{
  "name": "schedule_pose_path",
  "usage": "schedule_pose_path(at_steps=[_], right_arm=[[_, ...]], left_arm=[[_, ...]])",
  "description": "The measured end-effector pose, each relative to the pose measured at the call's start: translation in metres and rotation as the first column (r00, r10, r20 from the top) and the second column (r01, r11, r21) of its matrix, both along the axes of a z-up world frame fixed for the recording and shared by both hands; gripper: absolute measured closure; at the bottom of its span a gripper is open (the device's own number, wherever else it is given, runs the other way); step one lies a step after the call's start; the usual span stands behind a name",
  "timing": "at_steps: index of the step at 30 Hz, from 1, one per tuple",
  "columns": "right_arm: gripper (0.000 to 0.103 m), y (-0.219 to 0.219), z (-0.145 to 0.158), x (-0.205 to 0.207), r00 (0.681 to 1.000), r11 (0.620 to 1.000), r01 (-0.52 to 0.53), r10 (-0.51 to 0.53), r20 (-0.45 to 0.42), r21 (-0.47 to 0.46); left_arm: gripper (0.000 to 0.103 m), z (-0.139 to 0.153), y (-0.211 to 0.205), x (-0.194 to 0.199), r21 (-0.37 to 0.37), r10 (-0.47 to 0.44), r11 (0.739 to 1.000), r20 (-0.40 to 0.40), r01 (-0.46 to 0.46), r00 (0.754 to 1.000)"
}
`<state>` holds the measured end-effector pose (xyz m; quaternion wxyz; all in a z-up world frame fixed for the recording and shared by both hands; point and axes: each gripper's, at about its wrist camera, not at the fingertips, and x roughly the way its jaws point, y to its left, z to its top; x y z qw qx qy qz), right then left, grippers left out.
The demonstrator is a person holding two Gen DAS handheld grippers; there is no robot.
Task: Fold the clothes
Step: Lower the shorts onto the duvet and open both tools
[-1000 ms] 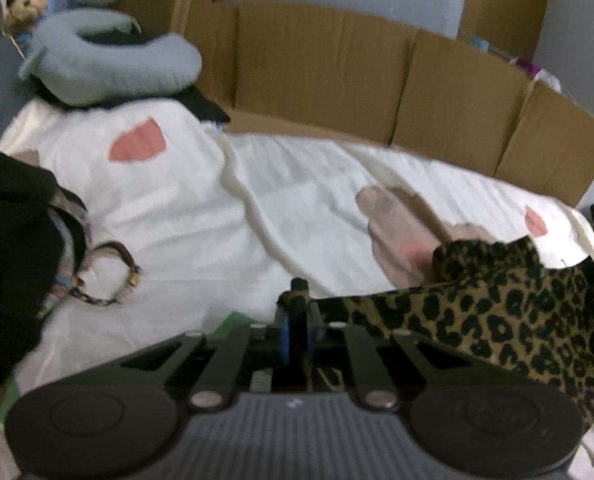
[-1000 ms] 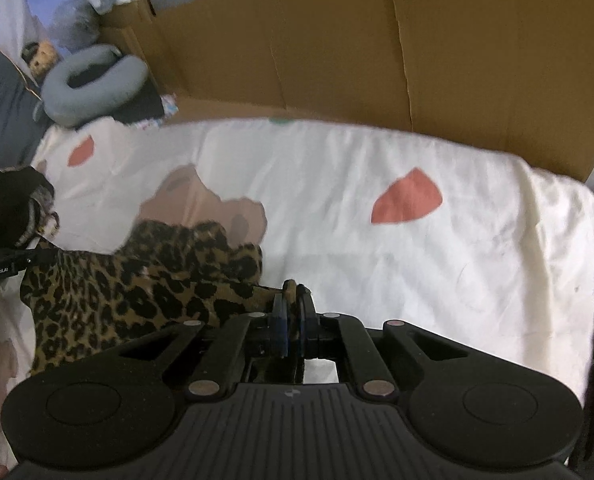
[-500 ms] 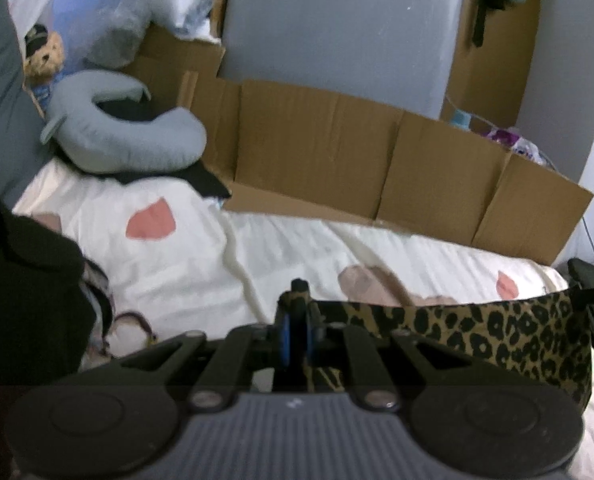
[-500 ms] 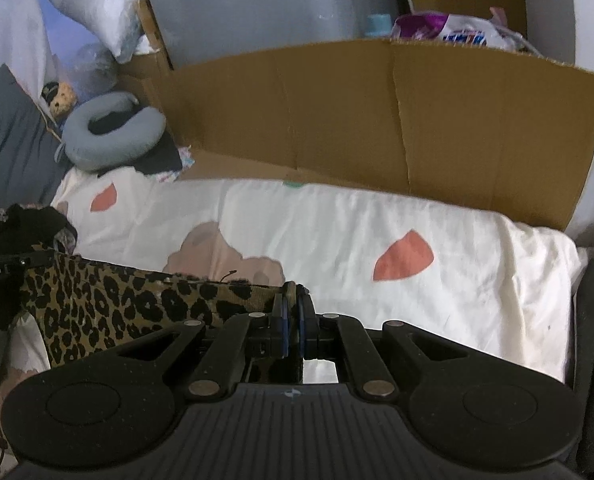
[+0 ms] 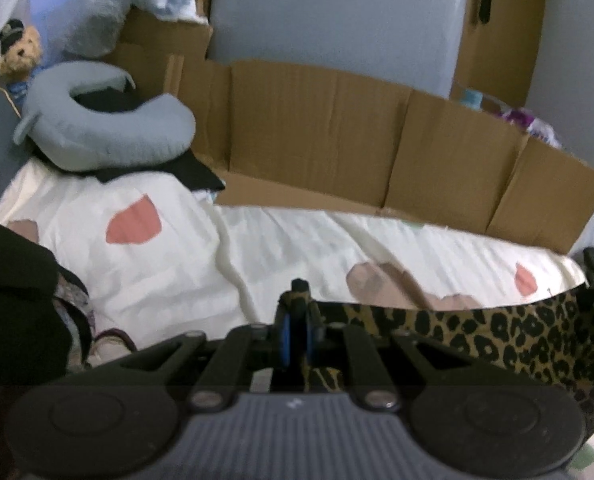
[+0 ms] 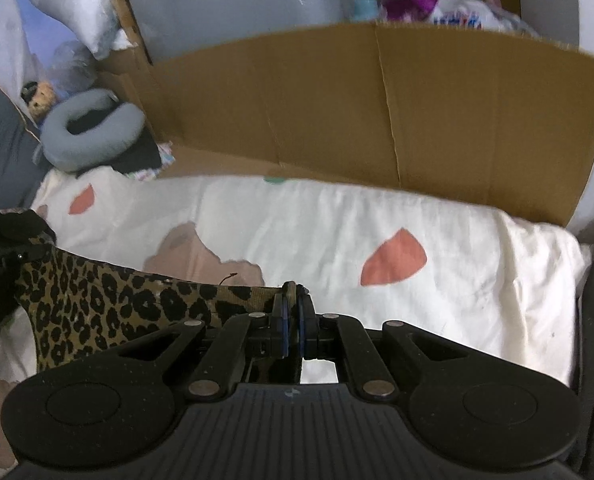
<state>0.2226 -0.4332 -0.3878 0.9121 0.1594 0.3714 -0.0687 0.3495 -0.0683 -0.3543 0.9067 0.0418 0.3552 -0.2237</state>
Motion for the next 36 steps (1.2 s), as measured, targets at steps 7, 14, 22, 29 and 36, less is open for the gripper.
schedule_pose_path(at_steps=[7,14,22,29,36], right_arm=[[0.100,0.000,-0.016,0.011,0.999,1.000,-0.008,0.008,-0.039,-0.002],[0.100,0.002,0.000,0.012,1.000,0.999,-0.023,0.023,-0.008,-0.030],[0.100,-0.005,-0.024,0.028,0.998,1.000,0.000,-0.001,-0.069,-0.027],[0.100,0.003,-0.055,0.043,0.987,0.999,0.002,-0.010,-0.159,-0.051],[0.083,-0.002,-0.063,0.047,0.978,0.997,0.067,-0.074,-0.196,-0.042]], left_arm=[[0.095,-0.019,-0.001,0.010,0.027,-0.002,1.000,-0.046,0.003,0.999],[0.095,-0.006,0.001,0.012,-0.005,0.002,1.000,-0.007,-0.002,1.000],[0.095,-0.033,-0.010,0.033,0.027,-0.008,1.000,-0.058,0.009,0.998],[0.092,-0.073,-0.024,0.042,0.108,-0.021,0.994,-0.132,0.035,0.991],[0.054,-0.066,-0.014,0.041,0.132,0.067,0.990,-0.118,-0.051,0.991]])
